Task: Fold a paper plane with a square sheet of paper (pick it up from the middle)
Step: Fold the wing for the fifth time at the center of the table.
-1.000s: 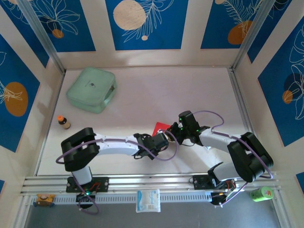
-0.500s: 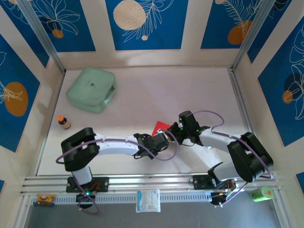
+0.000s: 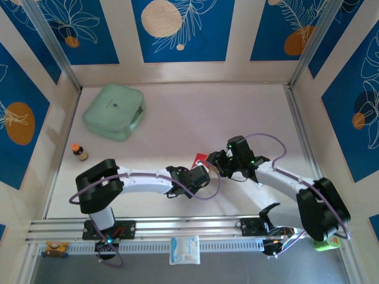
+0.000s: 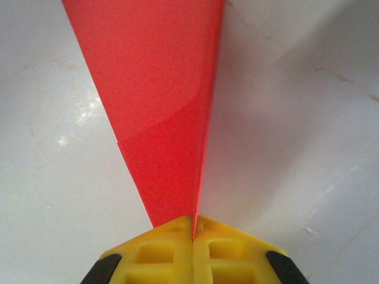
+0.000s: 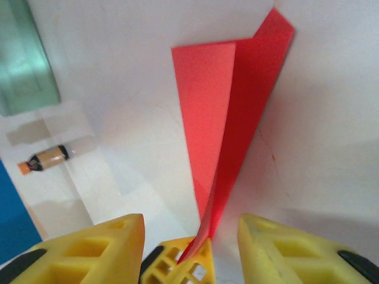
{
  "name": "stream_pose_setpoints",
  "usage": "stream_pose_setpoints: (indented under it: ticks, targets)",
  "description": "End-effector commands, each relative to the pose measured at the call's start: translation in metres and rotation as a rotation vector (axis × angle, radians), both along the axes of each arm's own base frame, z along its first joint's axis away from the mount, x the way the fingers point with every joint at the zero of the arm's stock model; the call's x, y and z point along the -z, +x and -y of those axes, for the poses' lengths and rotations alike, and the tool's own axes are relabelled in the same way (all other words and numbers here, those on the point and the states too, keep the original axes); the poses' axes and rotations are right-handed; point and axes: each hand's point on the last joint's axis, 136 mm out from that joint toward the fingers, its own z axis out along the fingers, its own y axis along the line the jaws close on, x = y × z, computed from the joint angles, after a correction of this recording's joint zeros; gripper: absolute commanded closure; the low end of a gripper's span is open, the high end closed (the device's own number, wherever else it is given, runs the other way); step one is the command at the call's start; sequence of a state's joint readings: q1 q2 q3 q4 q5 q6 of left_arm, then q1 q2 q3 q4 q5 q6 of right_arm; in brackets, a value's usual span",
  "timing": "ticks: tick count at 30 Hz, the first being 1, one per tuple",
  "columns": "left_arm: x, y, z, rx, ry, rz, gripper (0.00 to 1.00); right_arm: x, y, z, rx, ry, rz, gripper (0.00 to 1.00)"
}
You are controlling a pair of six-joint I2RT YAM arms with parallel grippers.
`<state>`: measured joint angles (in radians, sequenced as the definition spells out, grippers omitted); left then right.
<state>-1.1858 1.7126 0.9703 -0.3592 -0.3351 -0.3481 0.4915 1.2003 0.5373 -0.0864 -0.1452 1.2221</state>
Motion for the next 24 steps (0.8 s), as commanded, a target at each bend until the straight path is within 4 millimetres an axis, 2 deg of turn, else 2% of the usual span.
stream_pose_setpoints:
  ticks: [1,6,10,17,24]
  targets:
    - [-0.008,-0.005,0.01,-0.022,-0.135,-0.079,1.0,-0.011,-0.002,0.019,0.007,-0.063,0.035,0.49]
    - [-0.007,-0.008,0.017,-0.027,-0.267,-0.189,1.0,-0.019,-0.008,0.035,0.031,-0.063,0.058,0.48]
    - [-0.004,-0.011,0.022,-0.022,-0.36,-0.28,1.0,-0.016,-0.013,0.039,0.042,-0.048,0.052,0.48]
    - [0.0,-0.014,0.029,-0.019,-0.446,-0.387,1.0,-0.011,-0.017,0.037,0.035,-0.028,0.042,0.48]
    - [0.005,-0.014,0.032,-0.035,-0.507,-0.465,1.0,-0.012,-0.019,0.025,-0.024,0.021,0.076,0.5]
